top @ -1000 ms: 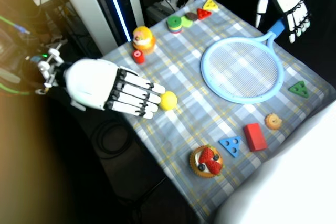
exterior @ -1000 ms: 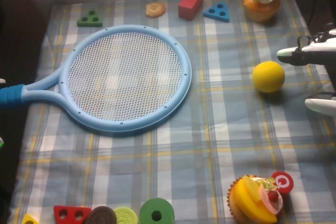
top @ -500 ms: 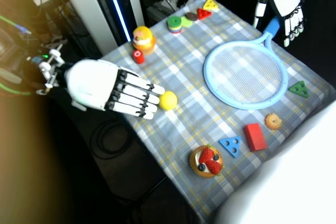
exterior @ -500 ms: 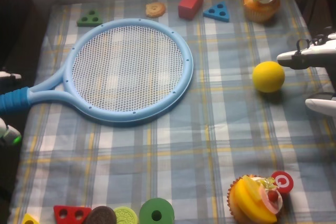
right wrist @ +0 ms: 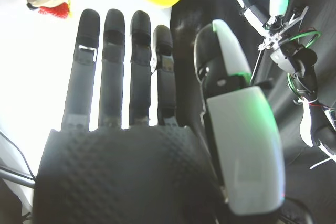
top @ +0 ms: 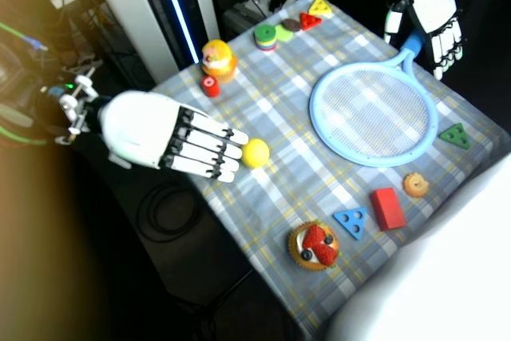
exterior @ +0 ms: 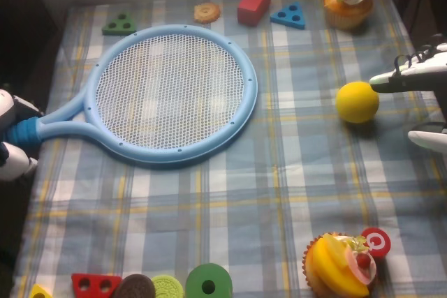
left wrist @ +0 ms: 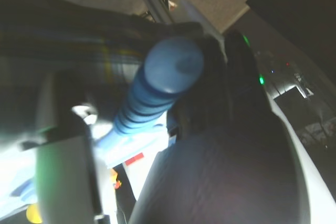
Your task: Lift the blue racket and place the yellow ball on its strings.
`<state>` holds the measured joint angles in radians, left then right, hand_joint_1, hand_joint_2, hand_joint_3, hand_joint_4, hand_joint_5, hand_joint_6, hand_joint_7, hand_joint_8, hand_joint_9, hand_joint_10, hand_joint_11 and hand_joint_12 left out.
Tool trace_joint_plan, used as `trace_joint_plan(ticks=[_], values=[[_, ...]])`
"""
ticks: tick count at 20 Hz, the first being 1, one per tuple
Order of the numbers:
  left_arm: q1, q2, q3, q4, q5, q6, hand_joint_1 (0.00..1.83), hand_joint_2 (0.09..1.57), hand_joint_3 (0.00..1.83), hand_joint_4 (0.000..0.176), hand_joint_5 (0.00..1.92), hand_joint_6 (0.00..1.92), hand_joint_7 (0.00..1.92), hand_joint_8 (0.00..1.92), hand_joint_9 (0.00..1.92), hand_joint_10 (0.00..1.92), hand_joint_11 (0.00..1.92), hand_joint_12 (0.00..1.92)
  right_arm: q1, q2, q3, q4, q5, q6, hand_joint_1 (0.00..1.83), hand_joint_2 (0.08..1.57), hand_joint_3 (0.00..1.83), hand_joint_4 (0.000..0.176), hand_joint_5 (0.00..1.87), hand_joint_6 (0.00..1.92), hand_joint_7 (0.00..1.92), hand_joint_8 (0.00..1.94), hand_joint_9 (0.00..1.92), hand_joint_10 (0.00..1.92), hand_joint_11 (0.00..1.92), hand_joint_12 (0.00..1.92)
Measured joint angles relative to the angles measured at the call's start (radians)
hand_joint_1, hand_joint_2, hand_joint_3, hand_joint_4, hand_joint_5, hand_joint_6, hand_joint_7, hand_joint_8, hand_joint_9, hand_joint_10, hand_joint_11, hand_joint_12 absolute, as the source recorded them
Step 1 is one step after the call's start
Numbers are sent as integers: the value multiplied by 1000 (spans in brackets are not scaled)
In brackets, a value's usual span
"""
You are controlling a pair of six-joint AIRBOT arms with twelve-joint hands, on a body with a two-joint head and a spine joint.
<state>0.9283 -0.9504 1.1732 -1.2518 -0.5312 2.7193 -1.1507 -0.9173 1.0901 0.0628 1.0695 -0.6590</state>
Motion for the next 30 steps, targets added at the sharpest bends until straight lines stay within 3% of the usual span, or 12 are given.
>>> trace_joint_plan(ticks=[2,3,5,7,8,10,11,16,18,23,27,30], values=[[-6,-6,2,-1,-2,-1,1401,1197,14,0,947,1916,936,1916,976,1916,865,1918,-2,0,0,3,-2,0,876,1263,5,0,616,5,755,5,620,0,367,446],[-7,-14,3,-2,-2,-2,1182,1274,27,19,900,1921,884,1921,794,1921,546,1921,-2,0,0,5,-2,1,875,1263,4,0,631,10,760,5,625,2,378,452],[-11,-18,3,-5,8,-1,1257,1248,7,28,843,1921,851,1921,803,1921,571,1921,-5,-1,0,6,0,2,880,1263,3,0,635,9,770,8,634,5,389,455],[-11,-18,4,-6,4,-1,1424,1185,0,12,823,1921,868,1921,914,1921,679,1921,-13,-2,0,8,1,2,882,1264,2,0,637,8,772,7,639,6,388,454],[-11,-18,4,-6,2,-2,1467,1200,0,97,825,1921,960,1921,1079,1921,728,1921,-13,-2,0,9,-1,3,898,1260,0,0,642,7,779,7,642,6,392,454],[-12,-15,-4,-3,-5,-5,1664,1172,0,168,841,1921,1097,1921,1357,1921,1285,1921,-13,-2,0,11,0,3,903,1257,0,0,650,6,787,6,657,8,405,457],[-12,-6,-18,9,-7,-27,1749,1158,0,174,825,1921,1115,1921,1415,1921,1485,1921,-13,-2,0,12,0,3,876,1260,1,0,655,5,788,4,659,6,406,452],[32,128,-153,261,-92,-407,1745,1158,0,176,856,1921,1077,1921,1410,1921,1543,1921,-13,-2,0,15,3,3,851,1251,0,0,615,0,770,0,673,0,469,396],[61,173,-219,338,-142,-483,1779,1144,0,176,797,1921,1023,1921,1387,1921,1547,1921,-13,-2,4,14,4,3,842,1227,0,0,587,0,693,0,657,0,479,338],[123,257,-380,503,-289,-585,1831,1153,0,176,783,1921,1107,1921,1445,1921,1567,1921,32,-6,25,-17,10,5,791,1090,3,0,509,0,588,0,605,0,371,524],[138,282,-443,604,-369,-653,1831,1156,0,176,820,1921,1199,1921,1522,1921,1552,1921,100,-21,66,-47,-35,6,852,1013,0,0,446,3,523,3,571,6,148,1018],[138,282,-472,664,-386,-654,1820,1167,1,176,816,1921,1195,1921,1521,1921,1604,1921,172,-42,94,-114,-102,8,899,955,0,0,516,1,619,2,667,9,305,918]])
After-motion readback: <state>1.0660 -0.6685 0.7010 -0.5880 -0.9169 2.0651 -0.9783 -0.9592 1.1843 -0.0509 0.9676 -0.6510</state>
